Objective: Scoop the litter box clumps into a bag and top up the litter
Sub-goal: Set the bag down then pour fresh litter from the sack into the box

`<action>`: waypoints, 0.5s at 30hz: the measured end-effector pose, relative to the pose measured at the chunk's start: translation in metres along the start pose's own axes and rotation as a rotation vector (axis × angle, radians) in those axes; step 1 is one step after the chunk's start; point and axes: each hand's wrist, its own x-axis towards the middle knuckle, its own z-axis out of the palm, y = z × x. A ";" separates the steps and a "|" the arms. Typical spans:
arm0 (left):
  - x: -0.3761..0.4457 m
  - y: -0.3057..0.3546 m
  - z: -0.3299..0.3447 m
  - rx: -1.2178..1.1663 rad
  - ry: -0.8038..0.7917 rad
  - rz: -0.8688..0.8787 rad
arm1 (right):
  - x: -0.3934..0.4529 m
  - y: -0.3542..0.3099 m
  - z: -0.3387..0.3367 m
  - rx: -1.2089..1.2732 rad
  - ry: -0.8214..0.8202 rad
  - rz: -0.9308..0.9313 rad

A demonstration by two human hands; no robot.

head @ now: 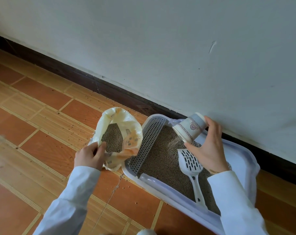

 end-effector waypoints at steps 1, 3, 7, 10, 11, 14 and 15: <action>0.000 -0.001 0.000 -0.004 0.002 -0.002 | 0.001 -0.001 0.000 -0.033 -0.007 -0.017; 0.001 -0.004 0.000 -0.004 0.005 -0.003 | 0.002 -0.004 0.001 -0.084 -0.025 -0.041; 0.002 -0.007 0.000 -0.003 0.004 0.008 | 0.000 -0.008 0.002 -0.013 0.001 0.011; 0.003 -0.008 -0.001 0.001 -0.003 0.016 | 0.002 -0.019 0.003 0.193 -0.043 0.129; 0.003 -0.009 -0.002 0.005 -0.006 0.021 | 0.004 -0.024 0.005 0.264 -0.084 0.157; 0.003 -0.010 -0.004 -0.006 -0.005 0.031 | 0.011 -0.048 0.020 0.395 -0.234 0.170; 0.003 -0.010 -0.005 -0.009 -0.002 0.030 | 0.014 -0.057 0.027 0.410 -0.284 0.166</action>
